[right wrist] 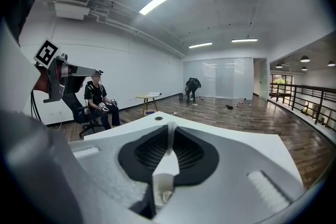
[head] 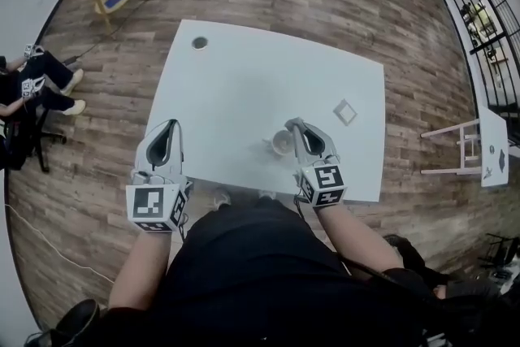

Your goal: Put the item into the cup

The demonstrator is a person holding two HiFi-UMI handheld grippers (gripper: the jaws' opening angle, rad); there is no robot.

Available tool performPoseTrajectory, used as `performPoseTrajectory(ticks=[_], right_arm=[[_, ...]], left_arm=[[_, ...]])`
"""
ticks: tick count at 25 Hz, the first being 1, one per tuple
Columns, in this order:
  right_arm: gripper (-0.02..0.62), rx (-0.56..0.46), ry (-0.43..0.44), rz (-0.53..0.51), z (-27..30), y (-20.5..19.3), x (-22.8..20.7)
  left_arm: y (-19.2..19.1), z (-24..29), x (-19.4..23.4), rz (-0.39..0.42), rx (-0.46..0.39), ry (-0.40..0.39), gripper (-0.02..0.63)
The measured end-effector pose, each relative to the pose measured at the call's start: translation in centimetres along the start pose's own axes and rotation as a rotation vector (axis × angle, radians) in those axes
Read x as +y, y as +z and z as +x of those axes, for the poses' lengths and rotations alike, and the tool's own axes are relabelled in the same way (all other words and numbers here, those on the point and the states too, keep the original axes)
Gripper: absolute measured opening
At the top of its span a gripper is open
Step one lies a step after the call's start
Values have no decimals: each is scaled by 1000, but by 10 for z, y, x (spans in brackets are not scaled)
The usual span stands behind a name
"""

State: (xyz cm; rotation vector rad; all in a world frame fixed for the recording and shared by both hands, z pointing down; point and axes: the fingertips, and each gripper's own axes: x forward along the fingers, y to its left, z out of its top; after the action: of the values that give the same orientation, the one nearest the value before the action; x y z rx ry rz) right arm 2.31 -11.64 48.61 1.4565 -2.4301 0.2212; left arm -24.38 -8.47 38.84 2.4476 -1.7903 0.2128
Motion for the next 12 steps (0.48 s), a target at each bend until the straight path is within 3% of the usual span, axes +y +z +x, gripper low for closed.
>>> performPoseTrajectory(ticks=[12], right_arm=[[26,40,-5,11,-7,-16,0]], left_arm=[[-4,13,-17,-1,11,-55,8]])
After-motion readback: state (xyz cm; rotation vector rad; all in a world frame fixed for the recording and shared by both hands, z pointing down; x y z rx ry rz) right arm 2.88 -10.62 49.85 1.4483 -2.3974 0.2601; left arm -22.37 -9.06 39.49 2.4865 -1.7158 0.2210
